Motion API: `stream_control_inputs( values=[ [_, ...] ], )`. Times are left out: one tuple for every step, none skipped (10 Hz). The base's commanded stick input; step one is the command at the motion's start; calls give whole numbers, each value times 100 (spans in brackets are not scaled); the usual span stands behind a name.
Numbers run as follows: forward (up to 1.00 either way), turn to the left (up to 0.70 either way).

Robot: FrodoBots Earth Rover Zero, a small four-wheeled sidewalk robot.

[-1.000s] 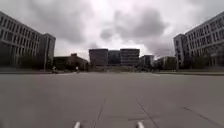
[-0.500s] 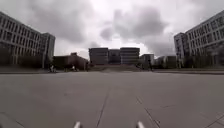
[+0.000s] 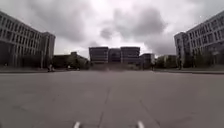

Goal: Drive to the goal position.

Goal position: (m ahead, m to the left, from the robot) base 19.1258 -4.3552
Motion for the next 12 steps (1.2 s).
stream_control_inputs(
  values=[
    [100,0],
    [100,0],
    [100,0],
    [100,0],
    [100,0],
    [100,0],
    [100,0],
    [100,0],
    [99,0],
    [98,0],
    [98,0],
    [99,0]
  ],
)
